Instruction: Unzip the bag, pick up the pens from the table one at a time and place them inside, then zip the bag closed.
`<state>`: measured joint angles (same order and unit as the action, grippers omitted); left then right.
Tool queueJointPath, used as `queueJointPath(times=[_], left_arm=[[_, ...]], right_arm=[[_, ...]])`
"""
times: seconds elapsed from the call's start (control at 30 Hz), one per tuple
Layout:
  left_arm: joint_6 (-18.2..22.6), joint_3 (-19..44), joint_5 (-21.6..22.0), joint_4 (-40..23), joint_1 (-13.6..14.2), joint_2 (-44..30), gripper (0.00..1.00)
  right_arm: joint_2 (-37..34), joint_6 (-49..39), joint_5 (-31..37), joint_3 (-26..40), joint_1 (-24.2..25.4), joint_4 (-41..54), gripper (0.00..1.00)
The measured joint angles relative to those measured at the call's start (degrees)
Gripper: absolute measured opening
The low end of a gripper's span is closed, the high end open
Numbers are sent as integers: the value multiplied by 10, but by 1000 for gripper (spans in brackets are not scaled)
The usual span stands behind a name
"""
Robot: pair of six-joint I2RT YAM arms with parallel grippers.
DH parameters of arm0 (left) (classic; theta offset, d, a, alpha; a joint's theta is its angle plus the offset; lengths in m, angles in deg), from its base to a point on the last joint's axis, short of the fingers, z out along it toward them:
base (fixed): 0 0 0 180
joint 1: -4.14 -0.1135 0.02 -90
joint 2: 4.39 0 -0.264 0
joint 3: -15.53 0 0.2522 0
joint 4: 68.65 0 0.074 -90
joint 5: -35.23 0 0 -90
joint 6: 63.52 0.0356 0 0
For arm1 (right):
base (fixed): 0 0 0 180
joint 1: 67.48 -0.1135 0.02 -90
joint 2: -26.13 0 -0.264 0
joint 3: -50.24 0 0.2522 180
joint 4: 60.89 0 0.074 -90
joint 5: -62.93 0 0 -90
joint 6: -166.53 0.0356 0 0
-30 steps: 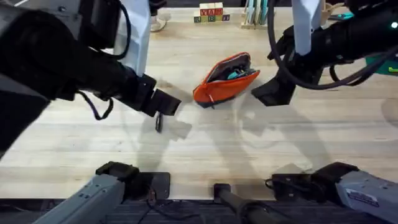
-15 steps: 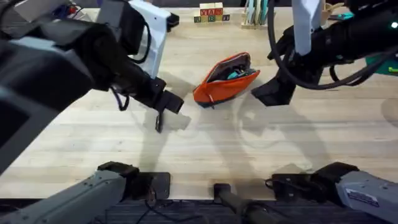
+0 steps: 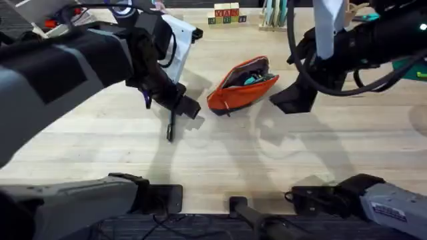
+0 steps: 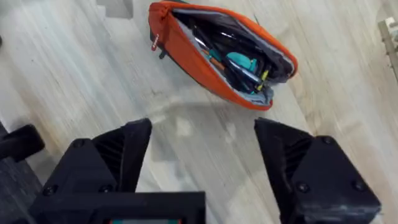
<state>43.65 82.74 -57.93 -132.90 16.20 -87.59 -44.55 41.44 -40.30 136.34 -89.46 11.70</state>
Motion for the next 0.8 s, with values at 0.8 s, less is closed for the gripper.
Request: queueJointPath(times=[0.8], left_arm=[[16, 11, 4, 12, -36, -86, 998]], right_arm=[[0, 0, 1, 0, 0, 13, 998]])
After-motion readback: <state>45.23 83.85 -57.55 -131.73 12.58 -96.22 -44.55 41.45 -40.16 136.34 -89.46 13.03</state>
